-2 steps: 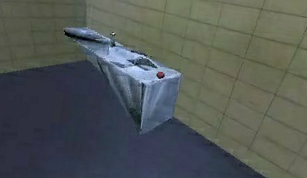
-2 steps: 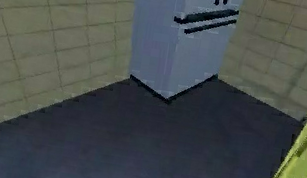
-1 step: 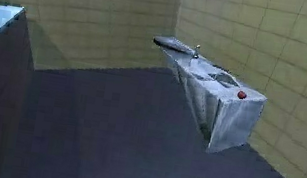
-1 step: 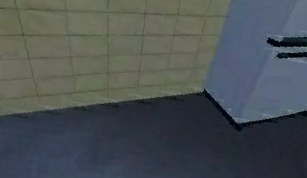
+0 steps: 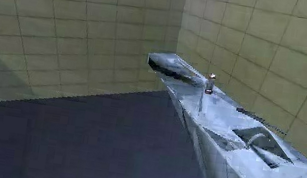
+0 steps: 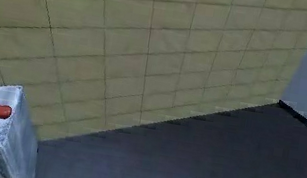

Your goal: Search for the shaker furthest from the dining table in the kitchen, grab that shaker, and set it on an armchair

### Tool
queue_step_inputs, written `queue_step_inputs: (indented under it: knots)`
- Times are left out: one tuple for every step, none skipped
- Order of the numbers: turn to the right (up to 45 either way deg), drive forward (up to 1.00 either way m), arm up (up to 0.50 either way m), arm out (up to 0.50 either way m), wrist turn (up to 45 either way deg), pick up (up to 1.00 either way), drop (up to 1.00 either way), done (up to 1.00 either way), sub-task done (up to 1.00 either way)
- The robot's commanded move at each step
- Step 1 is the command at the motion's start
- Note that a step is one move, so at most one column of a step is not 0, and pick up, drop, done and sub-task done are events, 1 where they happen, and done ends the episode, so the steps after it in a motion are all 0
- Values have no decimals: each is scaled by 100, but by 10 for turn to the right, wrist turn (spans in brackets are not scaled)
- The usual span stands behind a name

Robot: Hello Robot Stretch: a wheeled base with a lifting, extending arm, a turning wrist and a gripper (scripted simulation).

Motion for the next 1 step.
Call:
queue_step_inputs:
  knots:
    - [-60,0,0,0,0,0,0,0,0]
